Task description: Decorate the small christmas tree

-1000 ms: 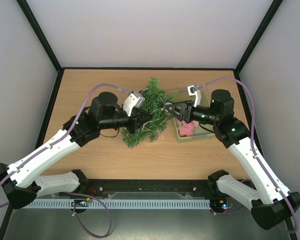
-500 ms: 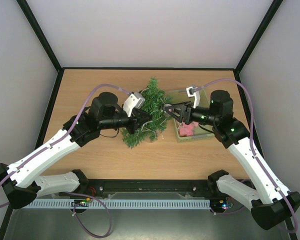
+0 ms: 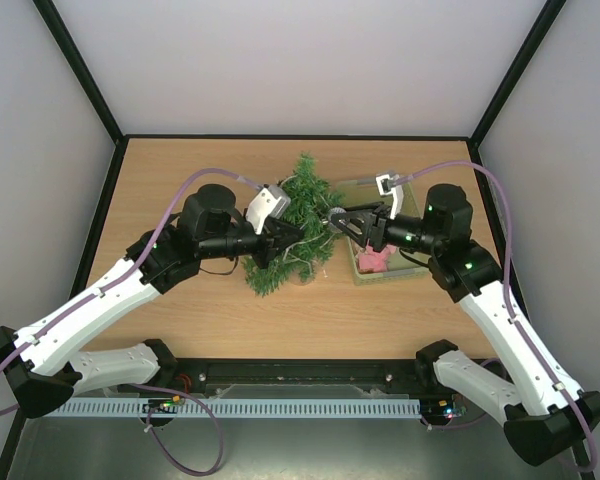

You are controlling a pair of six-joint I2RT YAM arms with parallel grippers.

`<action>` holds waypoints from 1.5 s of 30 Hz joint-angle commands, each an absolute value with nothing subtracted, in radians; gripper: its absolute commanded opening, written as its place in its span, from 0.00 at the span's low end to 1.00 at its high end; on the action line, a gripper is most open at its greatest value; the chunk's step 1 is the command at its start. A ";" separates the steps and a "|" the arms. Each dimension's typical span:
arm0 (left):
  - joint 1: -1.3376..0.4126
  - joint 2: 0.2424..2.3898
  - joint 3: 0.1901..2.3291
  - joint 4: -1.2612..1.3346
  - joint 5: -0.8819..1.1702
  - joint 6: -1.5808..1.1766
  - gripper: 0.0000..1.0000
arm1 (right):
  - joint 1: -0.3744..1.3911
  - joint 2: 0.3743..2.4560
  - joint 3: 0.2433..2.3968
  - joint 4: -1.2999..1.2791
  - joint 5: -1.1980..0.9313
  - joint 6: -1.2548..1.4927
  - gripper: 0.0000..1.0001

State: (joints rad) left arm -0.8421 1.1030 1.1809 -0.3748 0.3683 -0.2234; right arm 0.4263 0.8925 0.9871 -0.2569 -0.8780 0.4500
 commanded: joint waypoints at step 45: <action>-0.841 1.123 1.215 -0.338 0.316 -0.203 0.02 | 0.432 0.870 0.935 -0.208 -0.701 0.439 0.40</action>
